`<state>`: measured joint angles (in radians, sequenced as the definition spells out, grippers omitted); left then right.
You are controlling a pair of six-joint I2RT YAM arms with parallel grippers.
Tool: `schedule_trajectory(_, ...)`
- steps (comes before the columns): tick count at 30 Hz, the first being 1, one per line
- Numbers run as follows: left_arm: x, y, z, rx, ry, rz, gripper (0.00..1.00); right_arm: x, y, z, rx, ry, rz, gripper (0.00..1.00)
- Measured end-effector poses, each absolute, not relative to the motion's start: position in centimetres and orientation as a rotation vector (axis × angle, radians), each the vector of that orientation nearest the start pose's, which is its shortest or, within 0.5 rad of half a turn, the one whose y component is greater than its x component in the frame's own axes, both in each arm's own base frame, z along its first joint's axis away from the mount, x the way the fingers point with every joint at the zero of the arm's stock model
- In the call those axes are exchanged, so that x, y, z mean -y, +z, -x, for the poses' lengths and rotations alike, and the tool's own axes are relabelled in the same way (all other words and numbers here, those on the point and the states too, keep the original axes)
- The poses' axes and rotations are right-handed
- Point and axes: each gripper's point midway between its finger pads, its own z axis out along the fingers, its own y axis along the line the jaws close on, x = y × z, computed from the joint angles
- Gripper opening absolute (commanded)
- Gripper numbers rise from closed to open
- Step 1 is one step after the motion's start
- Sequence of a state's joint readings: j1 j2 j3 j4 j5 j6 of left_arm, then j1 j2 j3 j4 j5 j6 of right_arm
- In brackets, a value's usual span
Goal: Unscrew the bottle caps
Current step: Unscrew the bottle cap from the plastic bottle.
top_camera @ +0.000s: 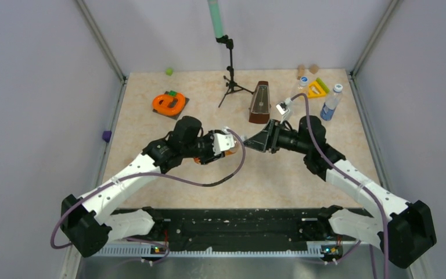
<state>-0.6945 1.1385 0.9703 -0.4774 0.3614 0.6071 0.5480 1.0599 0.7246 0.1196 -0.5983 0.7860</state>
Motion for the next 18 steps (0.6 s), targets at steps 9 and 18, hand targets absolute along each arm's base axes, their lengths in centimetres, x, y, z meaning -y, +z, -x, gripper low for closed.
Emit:
schedule_trajectory(9, 24.5, 19.0, -23.2, -1.563, -0.398, -1.525, 0.00, -28.0, 25.0, -23.1, -1.991, 1.470, 0.106, 0.45)
schedule_trajectory(18, 24.6, 19.1, -23.5, -1.535, -0.383, -1.529, 0.00, -28.9, 23.9, -23.0, -2.048, 1.536, 0.101, 0.29)
